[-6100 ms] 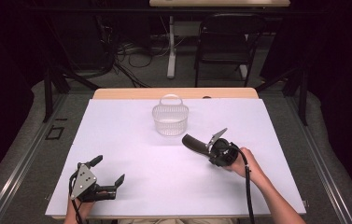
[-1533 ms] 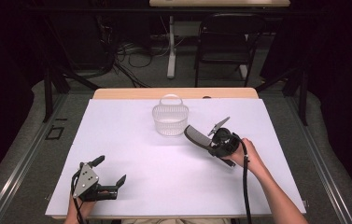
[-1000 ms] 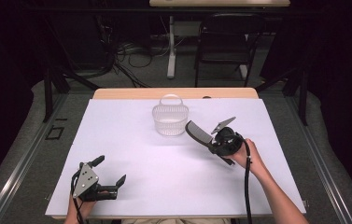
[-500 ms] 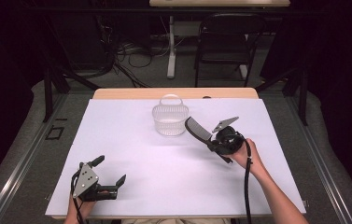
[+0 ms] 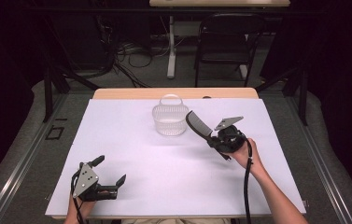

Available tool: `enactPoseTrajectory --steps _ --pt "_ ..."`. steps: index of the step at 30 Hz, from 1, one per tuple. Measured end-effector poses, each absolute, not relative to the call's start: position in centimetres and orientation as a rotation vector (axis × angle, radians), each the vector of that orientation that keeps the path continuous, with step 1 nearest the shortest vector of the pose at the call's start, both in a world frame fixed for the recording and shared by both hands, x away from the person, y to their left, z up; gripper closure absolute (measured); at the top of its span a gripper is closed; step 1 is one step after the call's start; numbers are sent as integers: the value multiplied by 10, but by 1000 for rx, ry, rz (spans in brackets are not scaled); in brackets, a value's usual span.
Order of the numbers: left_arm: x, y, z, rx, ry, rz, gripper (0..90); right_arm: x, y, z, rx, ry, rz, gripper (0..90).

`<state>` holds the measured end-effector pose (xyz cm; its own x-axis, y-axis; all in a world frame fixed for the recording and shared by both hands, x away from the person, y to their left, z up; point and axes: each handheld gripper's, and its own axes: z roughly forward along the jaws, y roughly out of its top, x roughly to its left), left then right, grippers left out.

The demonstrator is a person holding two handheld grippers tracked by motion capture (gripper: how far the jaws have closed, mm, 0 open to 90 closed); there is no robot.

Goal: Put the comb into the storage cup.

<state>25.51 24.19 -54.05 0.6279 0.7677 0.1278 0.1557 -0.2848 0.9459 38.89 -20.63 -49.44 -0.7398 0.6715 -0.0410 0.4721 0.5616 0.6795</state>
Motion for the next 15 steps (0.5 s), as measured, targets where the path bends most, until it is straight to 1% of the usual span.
enactPoseTrajectory --steps 15 --pt "255 242 -541 1792 746 723 10 388 -205 -492 909 2464 1023 722"
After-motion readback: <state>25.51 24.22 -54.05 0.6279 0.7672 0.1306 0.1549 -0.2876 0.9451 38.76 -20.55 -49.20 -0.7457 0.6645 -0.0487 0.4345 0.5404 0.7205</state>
